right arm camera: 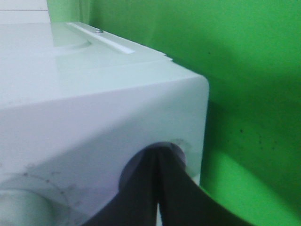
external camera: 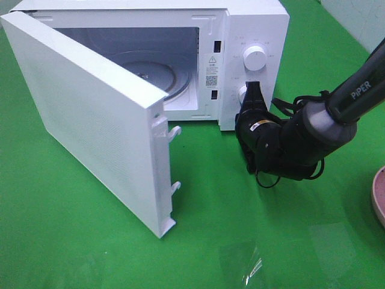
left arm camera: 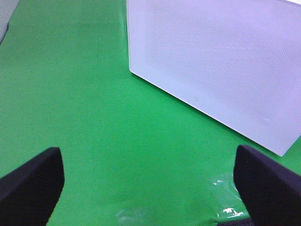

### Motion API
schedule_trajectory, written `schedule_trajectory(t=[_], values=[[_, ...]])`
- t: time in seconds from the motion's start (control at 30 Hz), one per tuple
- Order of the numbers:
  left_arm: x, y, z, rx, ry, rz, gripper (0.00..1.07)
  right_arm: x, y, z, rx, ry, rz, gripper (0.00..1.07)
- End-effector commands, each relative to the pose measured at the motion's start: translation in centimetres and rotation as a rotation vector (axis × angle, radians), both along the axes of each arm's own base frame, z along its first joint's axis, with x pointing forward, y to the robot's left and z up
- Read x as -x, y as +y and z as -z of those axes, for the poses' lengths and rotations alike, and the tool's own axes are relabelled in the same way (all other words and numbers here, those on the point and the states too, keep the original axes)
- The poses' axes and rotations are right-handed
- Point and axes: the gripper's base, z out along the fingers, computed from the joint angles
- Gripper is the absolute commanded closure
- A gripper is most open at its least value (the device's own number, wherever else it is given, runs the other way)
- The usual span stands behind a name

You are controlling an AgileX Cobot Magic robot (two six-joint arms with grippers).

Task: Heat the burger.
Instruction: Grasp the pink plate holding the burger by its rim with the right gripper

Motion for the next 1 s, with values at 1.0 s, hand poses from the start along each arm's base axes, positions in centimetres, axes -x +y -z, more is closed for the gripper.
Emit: schedule_trajectory(t=[1.0], values=[[0.0,-0.1,0.0,0.008,-0.003,0.003,0.17,5.8,0.9,-1.3,0.069,0.031,-0.215,1.07]])
